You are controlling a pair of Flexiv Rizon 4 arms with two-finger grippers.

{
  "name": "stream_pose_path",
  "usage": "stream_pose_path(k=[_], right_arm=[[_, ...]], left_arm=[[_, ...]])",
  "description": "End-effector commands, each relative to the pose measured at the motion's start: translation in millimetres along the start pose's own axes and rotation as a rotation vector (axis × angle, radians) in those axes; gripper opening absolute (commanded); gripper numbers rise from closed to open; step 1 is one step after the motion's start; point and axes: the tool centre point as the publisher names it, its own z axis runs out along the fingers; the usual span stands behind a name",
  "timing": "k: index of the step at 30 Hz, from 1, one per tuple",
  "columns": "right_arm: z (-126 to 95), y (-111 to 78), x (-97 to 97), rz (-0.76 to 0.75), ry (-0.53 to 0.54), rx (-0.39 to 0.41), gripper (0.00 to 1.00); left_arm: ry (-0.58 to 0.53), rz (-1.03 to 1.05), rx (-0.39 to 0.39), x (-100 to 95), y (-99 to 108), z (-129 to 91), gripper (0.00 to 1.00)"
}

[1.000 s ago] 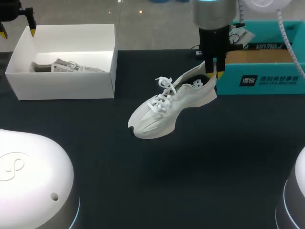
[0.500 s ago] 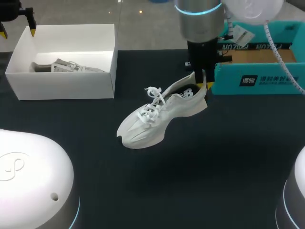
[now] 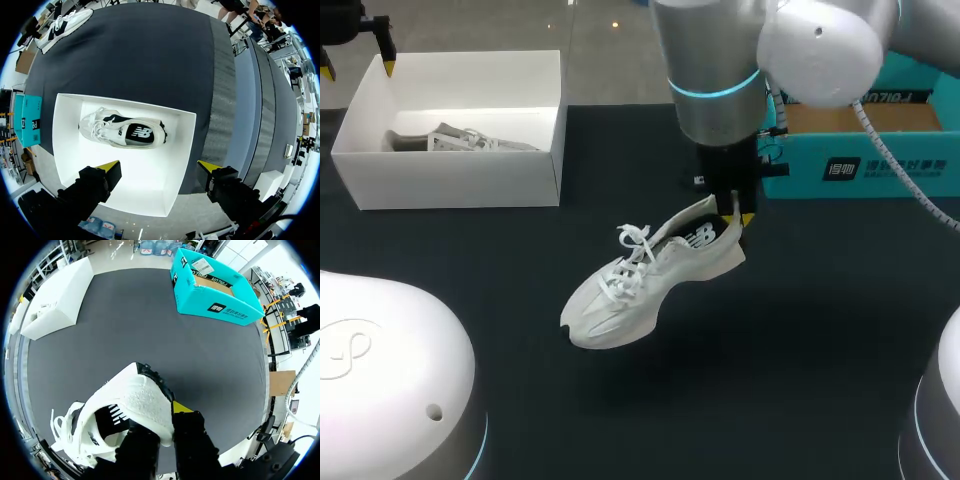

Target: Take the shoe out of the shoebox, open the shoe tongue, remove and reinsert the insole, then place the shoe into the shoebox

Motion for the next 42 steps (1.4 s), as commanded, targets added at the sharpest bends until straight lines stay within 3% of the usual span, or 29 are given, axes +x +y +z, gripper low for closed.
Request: stream_pose_path(k=[1, 12, 28, 29, 31, 42], right_arm=[[30, -2.3, 13.4, 0.005, 0.004, 0.006, 0.00], [99, -9.0, 33.0, -0.014, 0.005, 0.059, 0.00], [145, -21.3, 45.3, 0.003, 0.050, 0.109, 0.00], [145, -21.5, 45.5, 0.003, 0.051, 0.109, 0.21], [139, -22.6, 45.5, 0.012, 0.054, 0.109, 1.00], [70, -15.7, 37.8, -0.022, 0.136, 0.075, 1.00]], left_arm=[[0.001, 0.000, -0.001, 0.3, 0, 0, 1.00], [0.001, 0.000, -0.001, 0.3, 0, 0, 1.00], [0.001, 0.000, -0.001, 0.3, 0, 0, 1.00], [0.001, 0.000, -0.001, 0.3, 0, 0, 1.00], [0.001, 0.000, -0.001, 0.3, 0, 0, 1.00], [0.001, 0.000, -0.001, 0.3, 0, 0, 1.00]])
